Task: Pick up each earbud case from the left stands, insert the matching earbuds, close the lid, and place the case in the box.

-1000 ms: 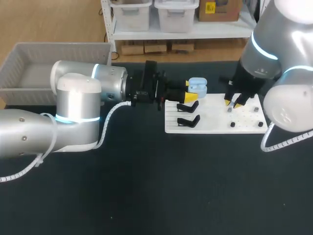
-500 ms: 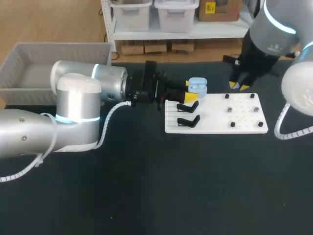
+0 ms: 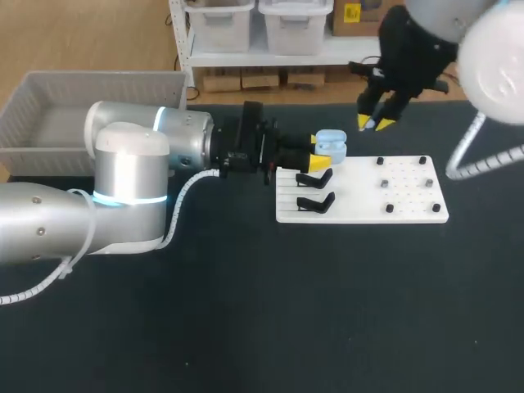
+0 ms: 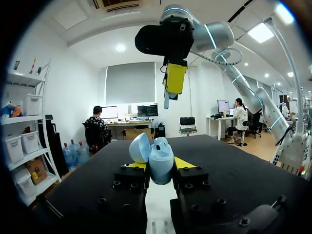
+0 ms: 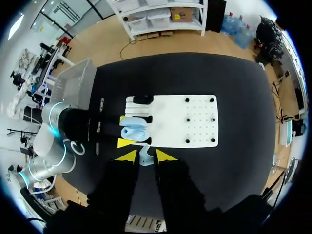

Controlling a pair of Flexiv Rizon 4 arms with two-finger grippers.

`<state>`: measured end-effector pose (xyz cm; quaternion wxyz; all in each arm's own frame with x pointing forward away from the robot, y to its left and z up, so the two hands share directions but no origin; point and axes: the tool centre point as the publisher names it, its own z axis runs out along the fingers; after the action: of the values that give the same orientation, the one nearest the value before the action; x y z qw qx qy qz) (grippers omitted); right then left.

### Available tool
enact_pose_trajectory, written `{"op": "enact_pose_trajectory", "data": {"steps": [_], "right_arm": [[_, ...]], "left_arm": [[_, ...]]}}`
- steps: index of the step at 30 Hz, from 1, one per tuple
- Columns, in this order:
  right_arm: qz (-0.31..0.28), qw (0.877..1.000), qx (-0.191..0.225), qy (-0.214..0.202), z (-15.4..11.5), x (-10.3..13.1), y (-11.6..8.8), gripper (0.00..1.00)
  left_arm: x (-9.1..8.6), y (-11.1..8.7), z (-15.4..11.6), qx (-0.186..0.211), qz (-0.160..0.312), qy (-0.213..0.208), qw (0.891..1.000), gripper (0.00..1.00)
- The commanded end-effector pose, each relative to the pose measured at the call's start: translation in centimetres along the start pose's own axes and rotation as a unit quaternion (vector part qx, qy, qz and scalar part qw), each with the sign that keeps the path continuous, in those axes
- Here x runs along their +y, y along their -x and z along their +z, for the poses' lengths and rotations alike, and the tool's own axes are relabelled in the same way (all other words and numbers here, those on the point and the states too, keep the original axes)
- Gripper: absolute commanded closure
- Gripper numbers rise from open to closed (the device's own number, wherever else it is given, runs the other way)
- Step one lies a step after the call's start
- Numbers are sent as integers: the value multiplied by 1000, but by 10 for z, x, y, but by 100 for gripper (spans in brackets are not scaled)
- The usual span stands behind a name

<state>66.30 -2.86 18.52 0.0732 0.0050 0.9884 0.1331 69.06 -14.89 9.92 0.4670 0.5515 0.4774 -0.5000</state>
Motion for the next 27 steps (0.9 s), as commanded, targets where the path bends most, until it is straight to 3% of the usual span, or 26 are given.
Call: {"op": "enact_pose_trajectory", "data": {"steps": [1,13,27], "right_arm": [[-9,997,77,-14,13,16,11,100],[-43,995,84,-22,33,34,4,100],[-65,996,36,-55,46,33,3,100]], "left_arm": [[-1,0,0,0,1,2,1000,100],[-1,0,0,0,1,2,1000,100],[-1,0,0,0,1,2,1000,100]]}}
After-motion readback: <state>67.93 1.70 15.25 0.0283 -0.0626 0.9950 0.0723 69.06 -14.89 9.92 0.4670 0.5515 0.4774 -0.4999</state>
